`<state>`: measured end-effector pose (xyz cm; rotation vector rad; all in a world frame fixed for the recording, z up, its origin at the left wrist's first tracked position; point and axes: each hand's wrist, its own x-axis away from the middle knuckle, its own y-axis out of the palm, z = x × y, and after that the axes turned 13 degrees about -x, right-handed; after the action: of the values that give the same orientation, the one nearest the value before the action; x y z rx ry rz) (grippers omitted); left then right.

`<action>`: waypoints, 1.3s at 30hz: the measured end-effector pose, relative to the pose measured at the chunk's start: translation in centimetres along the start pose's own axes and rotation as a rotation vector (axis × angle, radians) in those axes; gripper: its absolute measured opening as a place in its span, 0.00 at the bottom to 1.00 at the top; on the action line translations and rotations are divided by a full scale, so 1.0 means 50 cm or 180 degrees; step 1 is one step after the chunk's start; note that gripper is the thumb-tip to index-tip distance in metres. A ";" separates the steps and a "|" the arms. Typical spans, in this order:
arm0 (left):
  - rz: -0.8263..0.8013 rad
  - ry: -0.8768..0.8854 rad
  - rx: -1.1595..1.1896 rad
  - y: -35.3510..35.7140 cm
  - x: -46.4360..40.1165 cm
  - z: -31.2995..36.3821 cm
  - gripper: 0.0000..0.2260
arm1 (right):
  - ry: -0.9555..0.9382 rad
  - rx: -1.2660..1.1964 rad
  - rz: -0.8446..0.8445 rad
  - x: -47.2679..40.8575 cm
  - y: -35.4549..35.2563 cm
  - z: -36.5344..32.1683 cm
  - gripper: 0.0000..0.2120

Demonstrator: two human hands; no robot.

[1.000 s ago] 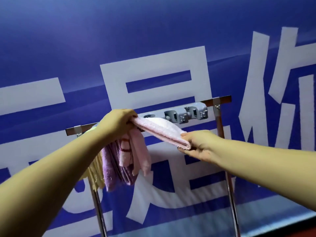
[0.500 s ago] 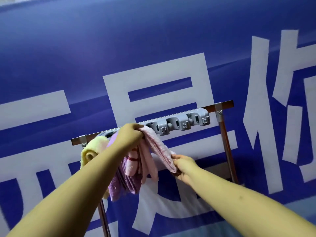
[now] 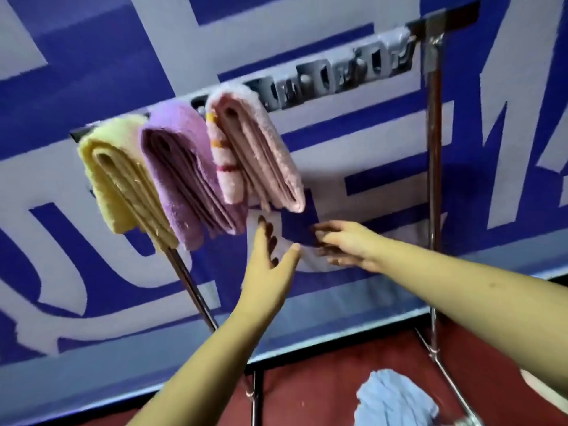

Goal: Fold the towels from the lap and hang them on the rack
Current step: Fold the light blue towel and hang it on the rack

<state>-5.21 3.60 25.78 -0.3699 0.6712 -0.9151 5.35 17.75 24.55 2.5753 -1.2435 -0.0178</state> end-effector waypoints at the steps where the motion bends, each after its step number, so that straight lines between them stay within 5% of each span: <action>1: -0.0202 -0.0222 -0.0035 0.032 0.025 -0.041 0.31 | 0.0161 0.0416 -0.0018 -0.002 -0.027 0.044 0.10; 8: -0.1829 -0.1552 -0.0297 0.271 0.226 -0.327 0.32 | 0.1917 0.2410 -0.0336 0.030 -0.215 0.472 0.12; 13: -0.2519 -0.2264 -0.0396 0.397 0.313 -0.446 0.36 | 0.2638 0.2808 -0.0519 0.059 -0.272 0.691 0.20; 16: -0.2735 -0.2613 -0.0406 0.463 0.331 -0.507 0.33 | 0.2775 0.2740 -0.0179 0.054 -0.292 0.801 0.18; 26: -0.3062 -0.3191 -0.0470 0.608 0.342 -0.604 0.25 | 0.2616 0.2760 0.1424 0.013 -0.332 1.045 0.17; 37: -0.2941 -0.3063 -0.0618 0.601 0.338 -0.581 0.24 | 0.1929 0.2543 0.1362 0.040 -0.337 1.016 0.05; 39: -0.2837 -0.2924 -0.0589 0.572 0.331 -0.554 0.24 | 0.1528 0.2329 0.1444 0.064 -0.316 0.972 0.10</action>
<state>0.49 5.80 -16.90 -1.2185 -0.3172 -1.3566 13.04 12.71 -25.81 2.4745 -1.8103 1.2723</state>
